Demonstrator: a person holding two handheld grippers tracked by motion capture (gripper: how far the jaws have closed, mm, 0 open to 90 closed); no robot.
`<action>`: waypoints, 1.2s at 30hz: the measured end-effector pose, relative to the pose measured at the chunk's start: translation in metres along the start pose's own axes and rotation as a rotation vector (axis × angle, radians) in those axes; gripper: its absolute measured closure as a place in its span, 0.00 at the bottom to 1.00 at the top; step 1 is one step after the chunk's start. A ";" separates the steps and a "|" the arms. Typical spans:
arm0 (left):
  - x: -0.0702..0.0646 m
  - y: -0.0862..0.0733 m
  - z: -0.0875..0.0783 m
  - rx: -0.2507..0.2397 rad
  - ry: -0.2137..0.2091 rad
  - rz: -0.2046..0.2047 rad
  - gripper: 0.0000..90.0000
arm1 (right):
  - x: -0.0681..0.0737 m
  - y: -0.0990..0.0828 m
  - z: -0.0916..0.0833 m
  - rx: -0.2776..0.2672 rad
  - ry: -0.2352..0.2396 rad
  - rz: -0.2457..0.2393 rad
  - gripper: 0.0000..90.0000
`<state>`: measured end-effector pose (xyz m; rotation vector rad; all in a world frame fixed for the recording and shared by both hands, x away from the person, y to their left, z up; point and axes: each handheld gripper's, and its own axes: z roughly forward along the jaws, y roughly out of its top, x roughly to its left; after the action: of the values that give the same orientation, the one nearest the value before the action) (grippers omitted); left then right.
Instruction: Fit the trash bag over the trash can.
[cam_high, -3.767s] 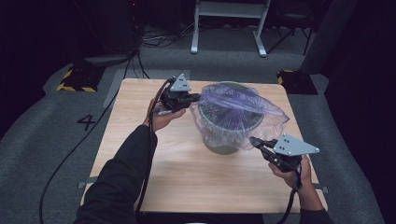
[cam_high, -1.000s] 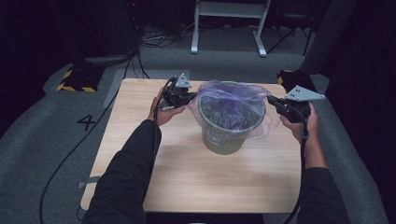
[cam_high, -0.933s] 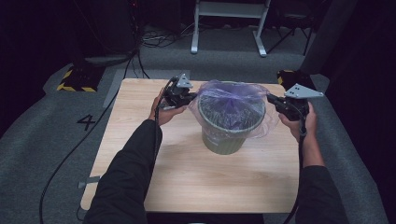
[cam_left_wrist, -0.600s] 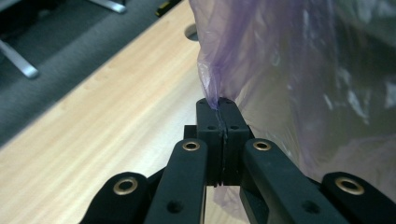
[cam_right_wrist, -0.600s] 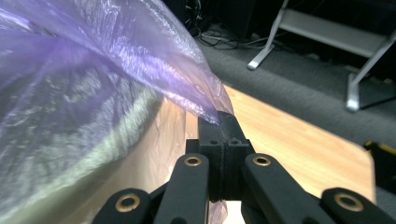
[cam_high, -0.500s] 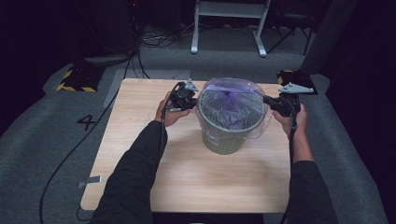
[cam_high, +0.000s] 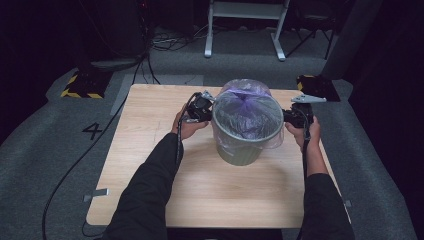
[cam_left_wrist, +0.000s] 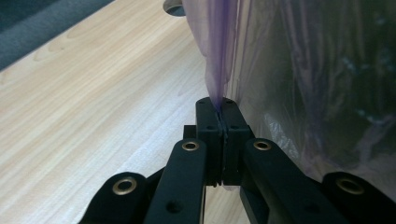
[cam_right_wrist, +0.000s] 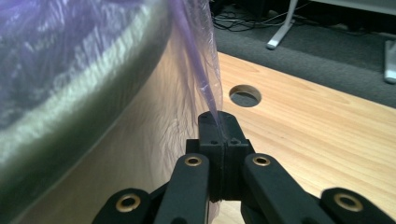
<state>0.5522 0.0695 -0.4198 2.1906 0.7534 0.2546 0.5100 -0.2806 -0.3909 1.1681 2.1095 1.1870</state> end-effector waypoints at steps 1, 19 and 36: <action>0.001 -0.001 0.000 0.005 -0.003 -0.001 0.98 | 0.000 0.000 0.001 0.004 -0.005 0.002 1.00; 0.011 -0.031 -0.044 -0.127 0.047 0.019 0.51 | 0.001 -0.008 -0.012 -0.054 -0.030 0.012 0.79; -0.082 -0.060 -0.084 -0.263 -0.064 0.241 0.17 | 0.013 -0.033 -0.084 -0.116 -0.002 -0.198 0.28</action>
<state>0.4262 0.1044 -0.4030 2.0247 0.3942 0.3817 0.4284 -0.3182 -0.3738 0.8861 2.0701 1.1972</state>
